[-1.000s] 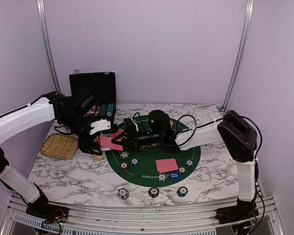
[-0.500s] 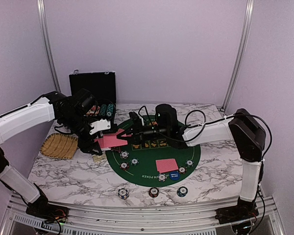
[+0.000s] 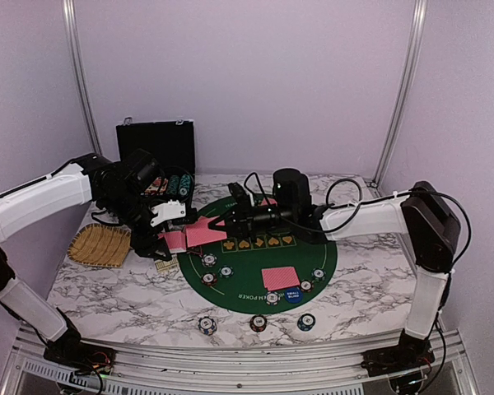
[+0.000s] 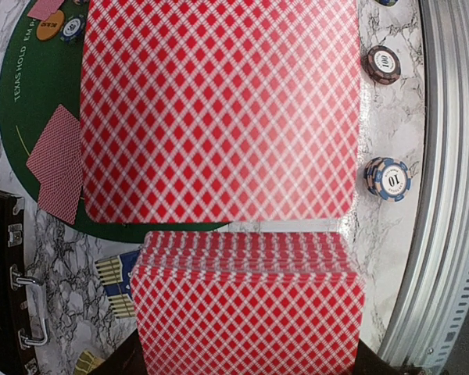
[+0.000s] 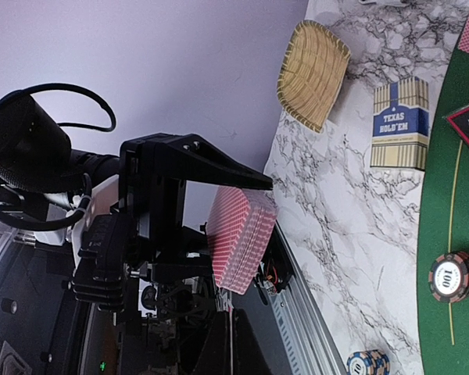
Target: Distribute texas hold em gaming equipment
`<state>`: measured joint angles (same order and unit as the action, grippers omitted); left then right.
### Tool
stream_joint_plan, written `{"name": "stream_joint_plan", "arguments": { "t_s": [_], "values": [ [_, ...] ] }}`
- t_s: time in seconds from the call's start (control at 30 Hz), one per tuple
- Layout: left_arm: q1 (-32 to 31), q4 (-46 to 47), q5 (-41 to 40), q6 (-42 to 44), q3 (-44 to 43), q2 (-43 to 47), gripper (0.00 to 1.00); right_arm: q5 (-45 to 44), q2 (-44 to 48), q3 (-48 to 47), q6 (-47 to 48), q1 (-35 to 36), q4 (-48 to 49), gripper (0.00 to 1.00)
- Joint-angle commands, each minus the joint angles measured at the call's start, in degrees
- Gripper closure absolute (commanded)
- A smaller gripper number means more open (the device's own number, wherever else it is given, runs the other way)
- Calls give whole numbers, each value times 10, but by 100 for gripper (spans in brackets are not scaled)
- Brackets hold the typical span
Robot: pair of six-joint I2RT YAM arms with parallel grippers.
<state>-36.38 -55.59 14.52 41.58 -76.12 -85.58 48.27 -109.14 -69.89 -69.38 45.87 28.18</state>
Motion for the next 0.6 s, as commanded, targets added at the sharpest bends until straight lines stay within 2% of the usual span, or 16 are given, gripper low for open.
{"name": "stream_joint_plan", "arguments": {
  "t_s": [0.0, 0.3, 0.4, 0.47, 0.57],
  "values": [
    [2, -4, 0, 7, -3, 6, 87, 15, 24, 3, 25, -9, -28, 100],
    [2, -3, -7, 6, 3, 11, 88, 10, 43, -1, 94, -36, -114, 100],
    [2, -4, -8, 6, 4, 13, 88, -17, 42, -37, 175, -43, -219, 100],
    [2, -5, -9, 5, 5, 14, 88, -52, 36, -74, 242, -43, -330, 100],
    [2, -5, -9, 5, 7, 17, 88, -117, 19, -134, 343, -43, -445, 100]
  ]
}}
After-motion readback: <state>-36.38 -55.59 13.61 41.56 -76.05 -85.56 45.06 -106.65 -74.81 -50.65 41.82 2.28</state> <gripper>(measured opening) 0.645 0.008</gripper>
